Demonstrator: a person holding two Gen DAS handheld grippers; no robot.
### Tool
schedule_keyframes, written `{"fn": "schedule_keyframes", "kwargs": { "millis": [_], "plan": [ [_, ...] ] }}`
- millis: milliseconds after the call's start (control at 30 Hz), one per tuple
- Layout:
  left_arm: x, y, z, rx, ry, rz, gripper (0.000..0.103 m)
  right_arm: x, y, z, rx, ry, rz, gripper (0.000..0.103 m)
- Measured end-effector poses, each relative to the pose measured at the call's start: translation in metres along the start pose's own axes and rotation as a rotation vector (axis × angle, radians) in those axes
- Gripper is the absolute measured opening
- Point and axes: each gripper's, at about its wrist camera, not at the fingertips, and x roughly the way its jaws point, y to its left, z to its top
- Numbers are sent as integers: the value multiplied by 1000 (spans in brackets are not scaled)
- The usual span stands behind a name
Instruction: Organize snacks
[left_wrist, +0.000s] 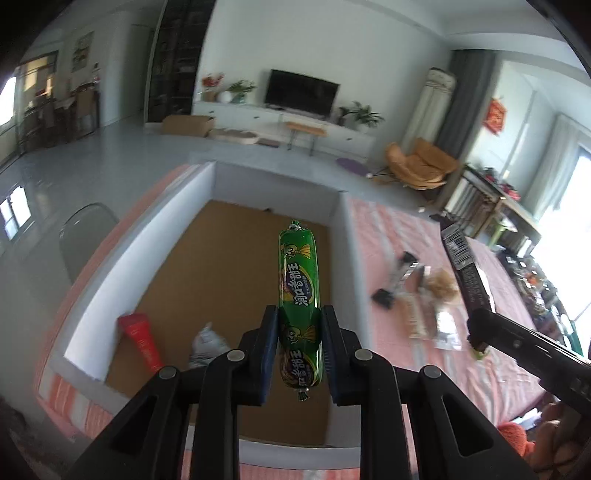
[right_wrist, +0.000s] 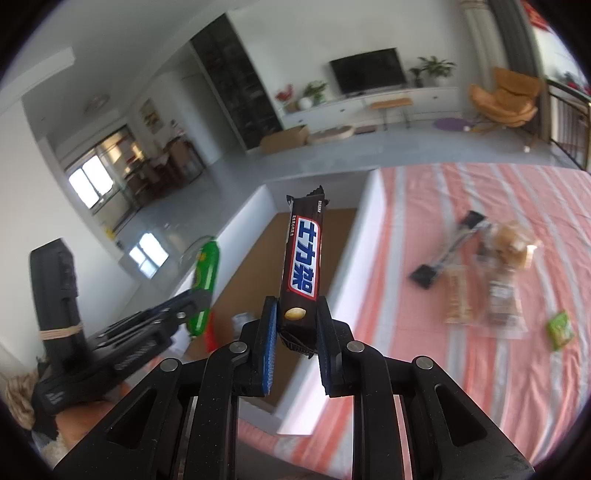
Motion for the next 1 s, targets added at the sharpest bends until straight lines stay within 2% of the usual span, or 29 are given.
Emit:
{"fn": "schedule_keyframes", "kwargs": {
  "millis": [133, 200, 267, 300, 333, 367, 400, 467, 600, 800, 900, 967, 1000],
  "plan": [
    [23, 28, -12, -45, 44, 83, 22, 43, 17, -7, -44, 70, 33, 20],
    [34, 37, -21, -51, 58, 152, 23, 61, 19, -13, -57, 98, 39, 21],
    [42, 43, -26, -57, 60, 195, 25, 73, 20, -18, -85, 121, 20, 29],
    [44, 45, -28, -58, 65, 207, 35, 75, 19, -22, -88, 131, 18, 49],
    [44, 46, -30, -61, 70, 217, 45, 75, 15, -24, -80, 130, 19, 60],
    [44, 47, -31, -69, 68, 227, 70, 72, 9, -27, -72, 118, 14, 69],
    [43, 46, -31, -74, 54, 232, 87, 67, 2, -28, -66, 106, 2, 68],
    [39, 41, -30, -76, 5, 233, 90, 59, -9, -29, -60, 88, -30, 68],
    [37, 18, -22, -45, -9, 149, 90, 29, -40, -35, -31, 25, -139, 69],
    [38, -53, -26, 67, -8, 32, 91, -35, -87, -54, -51, -105, -421, 69],
    [44, -96, -30, 138, 21, -43, 91, -69, -109, -55, -110, -116, -590, 74],
    [43, -125, -36, 172, 39, -96, 91, -88, -121, -47, -222, -87, -819, 76],
    [44, -140, -39, 192, 51, -128, 91, -95, -129, -46, -279, -59, -967, 76]
  ]
}}
